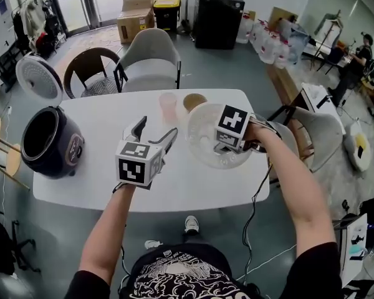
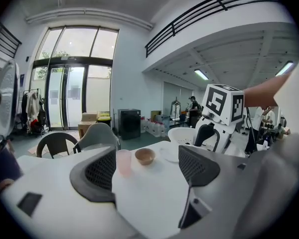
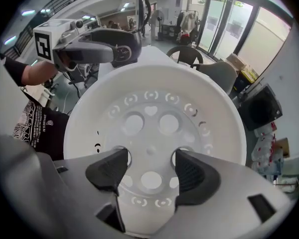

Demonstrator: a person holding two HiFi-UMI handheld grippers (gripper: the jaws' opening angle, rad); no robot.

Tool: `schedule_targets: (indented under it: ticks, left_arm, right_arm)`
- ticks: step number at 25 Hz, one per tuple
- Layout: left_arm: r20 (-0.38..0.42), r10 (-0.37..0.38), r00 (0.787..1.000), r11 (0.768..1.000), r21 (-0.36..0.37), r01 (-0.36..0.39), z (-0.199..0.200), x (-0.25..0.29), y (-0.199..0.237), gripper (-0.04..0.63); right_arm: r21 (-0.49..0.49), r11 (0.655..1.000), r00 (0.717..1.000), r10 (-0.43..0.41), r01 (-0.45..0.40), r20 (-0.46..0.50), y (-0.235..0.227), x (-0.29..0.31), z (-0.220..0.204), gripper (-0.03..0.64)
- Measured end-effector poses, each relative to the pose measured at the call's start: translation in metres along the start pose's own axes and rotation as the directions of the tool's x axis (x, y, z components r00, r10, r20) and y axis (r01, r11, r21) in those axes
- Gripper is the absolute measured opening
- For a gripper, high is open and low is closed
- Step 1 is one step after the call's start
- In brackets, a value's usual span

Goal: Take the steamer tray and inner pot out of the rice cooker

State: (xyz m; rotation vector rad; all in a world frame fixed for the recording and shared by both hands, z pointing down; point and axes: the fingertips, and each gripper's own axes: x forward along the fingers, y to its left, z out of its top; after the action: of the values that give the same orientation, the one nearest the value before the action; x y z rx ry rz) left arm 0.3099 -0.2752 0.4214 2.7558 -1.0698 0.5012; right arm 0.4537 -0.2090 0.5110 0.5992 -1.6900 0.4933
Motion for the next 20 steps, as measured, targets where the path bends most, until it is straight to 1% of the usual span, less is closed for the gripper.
schedule_targets:
  ticks: [4,10,12,16,20]
  left_arm:
    - [-0.02,-0.018,1.0,1.0,-0.014,0.018,0.006,0.059,-0.045,0.383]
    - [-0.065,-0.056,0.996,0.998,-0.018,0.054,-0.004,0.129,-0.1,0.383]
    - [-0.079,-0.065,0.995,0.998,-0.012,0.065,-0.009,0.148,-0.112,0.383]
    - [-0.113,-0.063,0.992,0.998,-0.005,0.063,-0.023,0.171,-0.123,0.383]
    - [-0.14,-0.044,0.989,0.999,-0.002,0.044,-0.032,0.185,-0.127,0.383]
  right_arm:
    - [0.043,0.999,1.0,0.014,-0.013,-0.006,-0.037,0.015,-0.065,0.313]
    - [0.067,0.998,1.0,0.018,-0.017,-0.026,-0.077,0.051,-0.135,0.313]
    - [0.071,0.997,0.999,0.026,-0.025,-0.021,-0.087,0.065,-0.148,0.313]
    - [0.057,0.997,0.998,0.052,-0.05,-0.034,-0.094,0.101,-0.168,0.313]
    - [0.049,0.998,0.998,0.04,-0.037,-0.051,-0.111,0.126,-0.181,0.313]
